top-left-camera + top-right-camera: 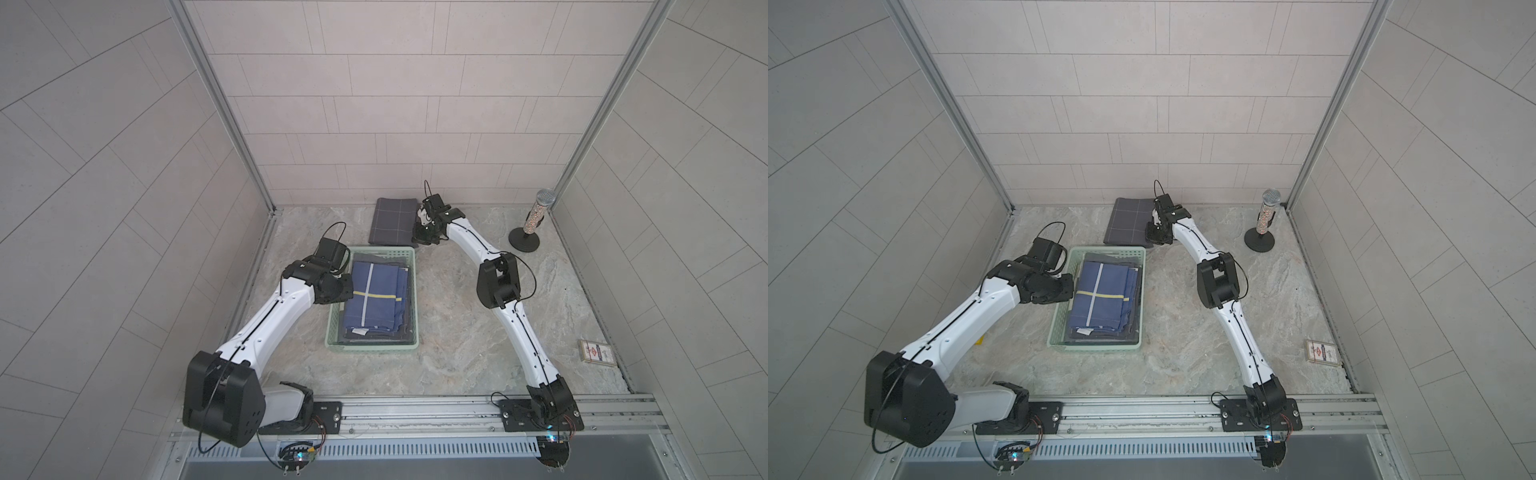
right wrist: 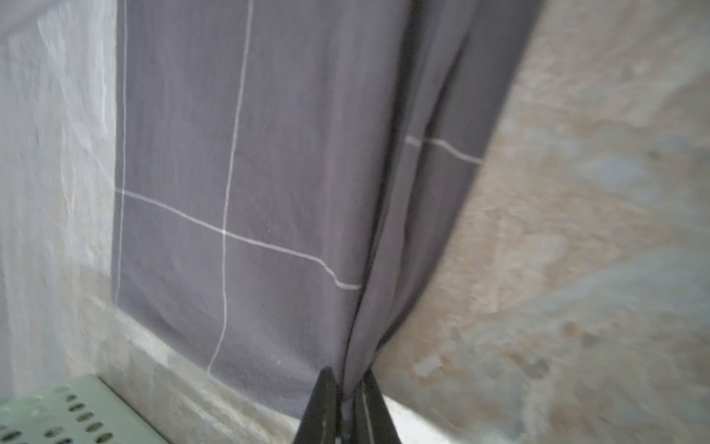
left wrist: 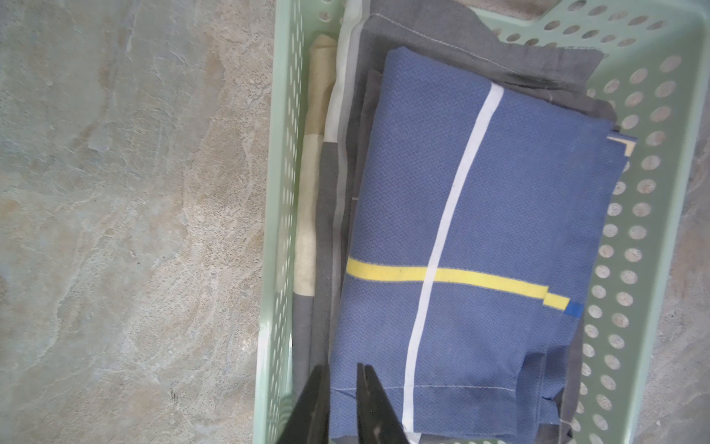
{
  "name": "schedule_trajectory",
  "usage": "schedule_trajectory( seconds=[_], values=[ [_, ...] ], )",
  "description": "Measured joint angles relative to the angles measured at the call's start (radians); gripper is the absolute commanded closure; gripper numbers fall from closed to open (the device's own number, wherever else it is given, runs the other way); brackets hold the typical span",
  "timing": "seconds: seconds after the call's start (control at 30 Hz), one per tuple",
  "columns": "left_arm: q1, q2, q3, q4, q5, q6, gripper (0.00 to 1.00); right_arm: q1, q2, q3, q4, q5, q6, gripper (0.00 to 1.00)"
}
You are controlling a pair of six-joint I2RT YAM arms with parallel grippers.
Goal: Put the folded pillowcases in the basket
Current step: Move the pillowcase to the center of the board.
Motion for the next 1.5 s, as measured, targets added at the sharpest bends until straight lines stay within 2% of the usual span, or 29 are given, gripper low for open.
schedule_trajectory(
  seconds=[0.13, 0.23, 0.43, 0.53, 0.63, 0.73, 0.87, 0.97, 1.07, 1.1, 1.13, 1.17, 1.23, 1.3, 1.37, 1.5],
  values=[
    [0.000, -0.037, -0.006, -0.009, 0.003, -0.004, 0.80, 0.000, -0.074, -0.118, 0.021, 0.069, 0.006, 1.00],
    [-0.001, -0.073, -0.006, -0.023, 0.003, -0.004, 0.80, -0.013, -0.178, -0.277, 0.015, 0.140, 0.015, 1.00],
    [-0.027, -0.131, -0.006, -0.042, 0.003, -0.021, 0.81, -0.105, -0.448, -0.709, 0.049, 0.195, 0.024, 1.00],
    [-0.066, -0.141, 0.006, -0.055, 0.002, -0.042, 0.80, -0.154, -0.623, -1.009, 0.135, 0.191, 0.029, 1.00],
    [-0.142, -0.134, 0.051, -0.067, -0.004, -0.072, 0.80, -0.155, -0.802, -1.273, 0.189, 0.178, 0.036, 1.00],
    [-0.249, -0.122, 0.117, -0.063, -0.026, -0.101, 0.80, -0.105, -0.970, -1.489, 0.215, 0.175, 0.041, 1.00],
    [-0.384, -0.082, 0.187, -0.045, -0.063, -0.136, 0.80, -0.003, -1.170, -1.718, 0.220, 0.164, 0.059, 1.00],
    [-0.459, -0.029, 0.209, -0.018, -0.082, -0.156, 0.80, 0.026, -1.318, -1.863, 0.211, 0.155, 0.083, 1.00],
    [-0.521, 0.046, 0.230, -0.002, -0.097, -0.173, 0.79, 0.027, -1.487, -1.952, 0.130, 0.186, 0.113, 1.00],
    [-0.539, 0.070, 0.237, 0.002, -0.103, -0.177, 0.79, 0.027, -1.549, -1.970, 0.102, 0.204, 0.126, 0.89],
    [-0.559, 0.093, 0.245, 0.009, -0.112, -0.180, 0.79, 0.026, -1.623, -1.985, 0.069, 0.224, 0.146, 0.69],
    [-0.579, 0.114, 0.253, 0.014, -0.115, -0.182, 0.78, 0.026, -1.700, -1.995, 0.035, 0.246, 0.166, 0.64],
    [-0.606, 0.151, 0.275, 0.020, -0.116, -0.188, 0.76, 0.019, -1.812, -1.994, -0.019, 0.282, 0.187, 0.59],
    [-0.628, 0.194, 0.312, 0.026, -0.112, -0.192, 0.74, 0.010, -1.860, -1.976, -0.065, 0.307, 0.196, 0.57],
    [-0.639, 0.242, 0.362, 0.032, -0.109, -0.190, 0.69, 0.005, -1.848, -1.932, -0.110, 0.317, 0.210, 0.52],
    [-0.650, 0.349, 0.464, 0.043, -0.103, -0.175, 0.57, 0.014, -1.829, -1.889, -0.113, 0.318, 0.239, 0.50]
  ],
)
